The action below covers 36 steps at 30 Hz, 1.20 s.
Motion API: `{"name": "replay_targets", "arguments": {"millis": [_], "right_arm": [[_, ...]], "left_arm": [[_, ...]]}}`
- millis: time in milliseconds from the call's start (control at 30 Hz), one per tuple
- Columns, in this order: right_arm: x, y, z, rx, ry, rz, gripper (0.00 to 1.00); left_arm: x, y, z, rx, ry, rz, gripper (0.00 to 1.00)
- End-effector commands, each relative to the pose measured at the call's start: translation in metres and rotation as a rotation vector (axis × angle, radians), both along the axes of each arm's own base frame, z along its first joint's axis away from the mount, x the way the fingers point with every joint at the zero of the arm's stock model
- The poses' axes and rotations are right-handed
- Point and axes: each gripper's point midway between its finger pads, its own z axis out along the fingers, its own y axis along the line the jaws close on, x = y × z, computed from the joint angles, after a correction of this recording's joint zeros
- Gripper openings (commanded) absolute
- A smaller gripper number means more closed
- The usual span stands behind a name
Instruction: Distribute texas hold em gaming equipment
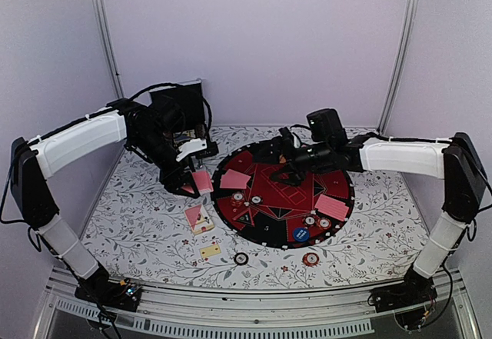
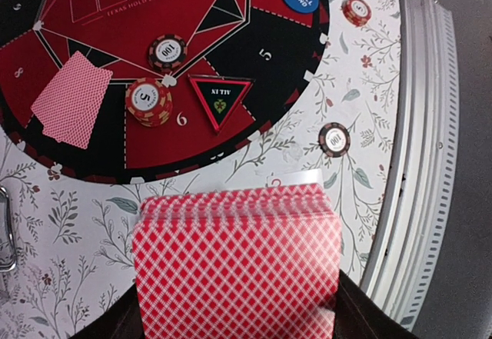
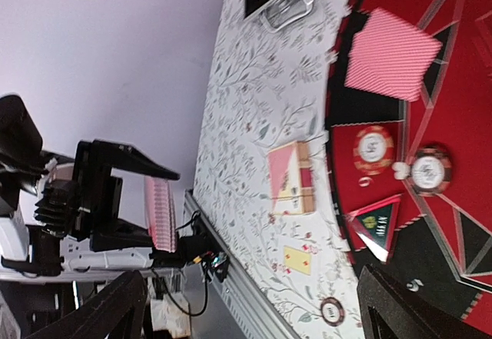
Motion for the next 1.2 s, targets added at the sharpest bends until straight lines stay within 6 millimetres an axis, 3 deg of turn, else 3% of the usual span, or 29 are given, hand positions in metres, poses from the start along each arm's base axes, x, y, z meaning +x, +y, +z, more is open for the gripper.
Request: {"name": "replay_targets", "arguments": {"millis": [0,200,367,967,1167], "right_arm": [[-0.019,0.064,0.013,0.123,-0.007,0.175,0.99],[-0.039,0.121,-0.001,0.169,0.039,0.301,0.99],[-0.048,0.148,-0.009,0.199,0.067,0.359,0.99],[-0.052,0.192,-0.015,0.263,0.091,0.425,0.99],[-0.05,0.199,-0.022,0.269,0.11,0.431,0.97]], "left_arm": [[-0.001,-0.008,0.014,-0.039,-0.028,-0.011,0.0],[-0.002,-0.008,0.016,-0.04,-0.033,-0.011,0.0],[-0.002,-0.009,0.014,-0.037,-0.029,-0.012,0.0],[-0.003,-0.013,0.01,-0.04,-0.02,-0.02,0.0],[-0.002,-0.013,0.011,-0.039,-0.027,-0.02,0.0]]}}
